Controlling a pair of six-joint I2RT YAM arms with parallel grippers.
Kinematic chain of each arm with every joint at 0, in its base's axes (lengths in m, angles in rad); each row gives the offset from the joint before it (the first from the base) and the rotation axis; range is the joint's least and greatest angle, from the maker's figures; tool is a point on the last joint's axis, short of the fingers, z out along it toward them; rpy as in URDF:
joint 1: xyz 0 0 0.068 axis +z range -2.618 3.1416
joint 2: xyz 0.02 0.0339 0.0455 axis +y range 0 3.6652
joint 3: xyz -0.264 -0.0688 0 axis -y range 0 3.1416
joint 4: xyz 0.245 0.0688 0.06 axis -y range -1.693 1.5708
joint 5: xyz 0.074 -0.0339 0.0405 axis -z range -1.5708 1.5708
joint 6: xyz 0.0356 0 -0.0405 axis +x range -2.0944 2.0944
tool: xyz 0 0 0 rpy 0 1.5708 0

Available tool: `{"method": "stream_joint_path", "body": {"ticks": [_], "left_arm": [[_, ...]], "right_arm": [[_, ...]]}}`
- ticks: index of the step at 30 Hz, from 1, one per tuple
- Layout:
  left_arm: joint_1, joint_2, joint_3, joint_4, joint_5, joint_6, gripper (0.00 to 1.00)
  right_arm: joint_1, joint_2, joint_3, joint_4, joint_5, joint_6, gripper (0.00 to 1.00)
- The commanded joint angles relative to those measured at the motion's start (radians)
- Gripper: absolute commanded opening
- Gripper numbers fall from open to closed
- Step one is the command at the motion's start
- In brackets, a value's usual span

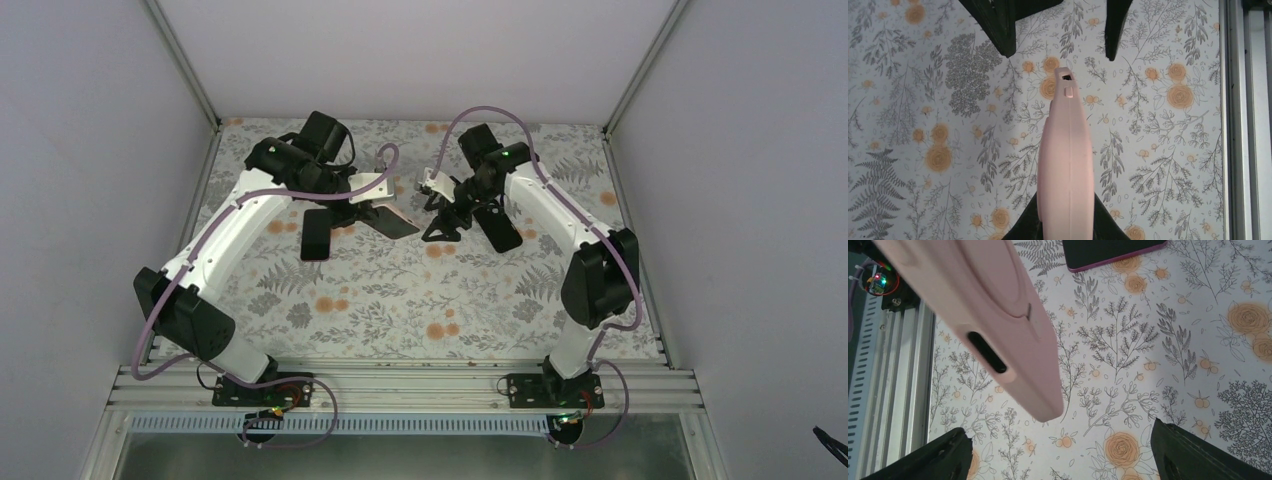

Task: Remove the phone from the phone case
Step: Remove the phone case from the phone.

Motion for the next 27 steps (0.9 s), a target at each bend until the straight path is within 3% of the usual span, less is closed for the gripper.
{"method": "stream_joint_path", "body": {"ticks": [1, 10, 27], "left_arm": [[-0.003, -0.024, 0.077, -0.002, 0.054, 0.018, 0.02], [-0.004, 0.005, 0.159, -0.072, 0.108, 0.039, 0.02], [-0.041, 0.018, 0.147, -0.130, 0.151, 0.055, 0.02]], "right_arm": [[0.006, 0.011, 0.002, 0.033, 0.003, -0.018, 0.91], [0.006, 0.022, -0.022, 0.089, 0.032, -0.007, 0.88], [-0.014, 0.069, 0.037, 0.138, 0.052, 0.029, 0.86]]}}
